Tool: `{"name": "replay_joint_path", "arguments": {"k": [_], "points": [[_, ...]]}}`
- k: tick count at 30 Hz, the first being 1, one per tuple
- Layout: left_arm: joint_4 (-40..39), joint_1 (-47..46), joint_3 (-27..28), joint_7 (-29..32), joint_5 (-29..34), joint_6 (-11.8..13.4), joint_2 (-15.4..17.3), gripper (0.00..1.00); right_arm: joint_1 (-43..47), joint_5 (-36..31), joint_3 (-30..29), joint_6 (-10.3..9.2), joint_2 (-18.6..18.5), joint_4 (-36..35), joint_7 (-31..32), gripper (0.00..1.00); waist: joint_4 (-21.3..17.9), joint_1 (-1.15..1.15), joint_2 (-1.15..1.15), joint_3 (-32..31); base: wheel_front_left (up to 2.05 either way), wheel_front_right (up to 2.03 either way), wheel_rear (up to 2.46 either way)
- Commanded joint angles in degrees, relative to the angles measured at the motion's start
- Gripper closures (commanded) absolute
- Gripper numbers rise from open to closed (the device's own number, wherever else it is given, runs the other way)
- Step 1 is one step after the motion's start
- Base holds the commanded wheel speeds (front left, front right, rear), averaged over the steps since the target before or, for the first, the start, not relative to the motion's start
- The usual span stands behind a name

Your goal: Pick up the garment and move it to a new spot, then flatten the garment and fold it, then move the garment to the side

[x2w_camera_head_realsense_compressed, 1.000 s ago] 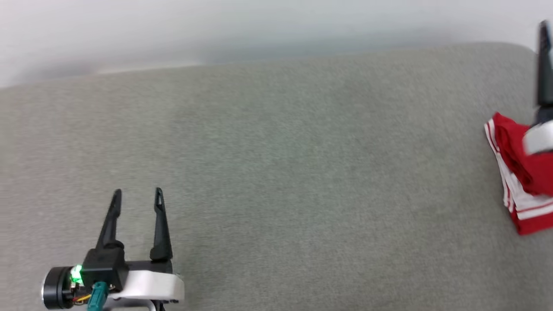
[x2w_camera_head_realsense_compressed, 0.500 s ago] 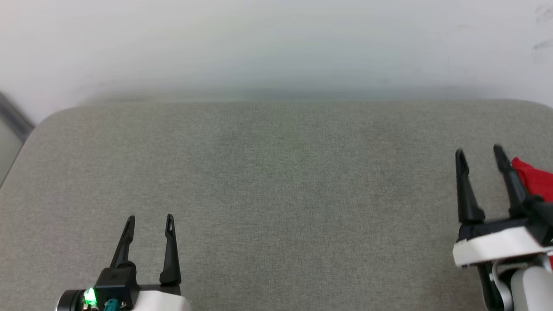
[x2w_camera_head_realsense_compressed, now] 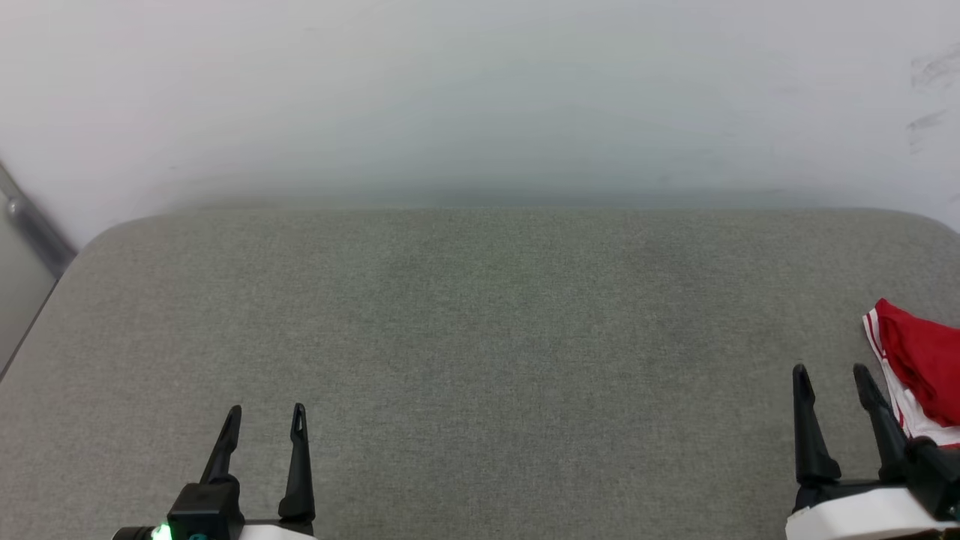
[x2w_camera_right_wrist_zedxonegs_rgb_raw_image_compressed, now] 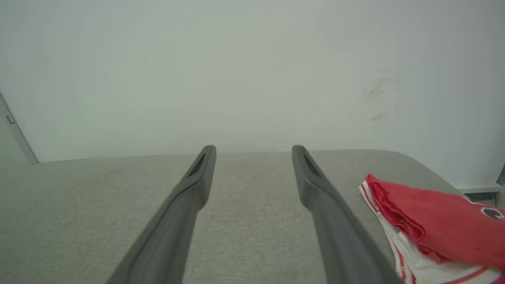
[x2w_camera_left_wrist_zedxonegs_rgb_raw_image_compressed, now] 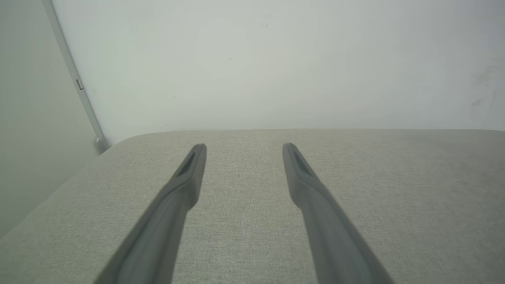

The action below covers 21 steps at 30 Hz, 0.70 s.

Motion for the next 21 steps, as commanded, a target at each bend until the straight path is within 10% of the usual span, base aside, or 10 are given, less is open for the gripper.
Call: {"name": "replay_joint_path", "arguments": {"k": [1,19,20,21], "points": [[0.47,0.81,0.17,-0.13,-0.29,-0.49,0.02,0.0,1.63,-0.17,-0.22,-0.03,0.43,-0.53,-0.09,0.0,-0.15,0.01,0.0,-0.36,0.0,0.0,0.0],[2.04,0.31,1.0,-0.13,-0.44,-2.3,-0.18,0.0,3.7,-0.07,-0.86,-0.02,1.21,-0.07,-0.09,0.0,-0.94,0.01,0.0,-0.24,0.0,0.0,0.0],[2.16,0.43,0.73,0.01,-0.32,-2.07,-0.17,1.0,2.89,0.08,-0.73,0.01,0.88,0.11,0.01,1.0,-0.95,0.01,0.0,-0.24,0.0,0.0,0.0],[2.68,0.5,0.69,0.08,-0.37,-2.04,-0.2,1.0,2.87,0.15,-0.69,0.01,0.89,0.67,0.11,1.0,-0.95,0.02,0.0,-0.24,0.0,0.0,0.0]]}}
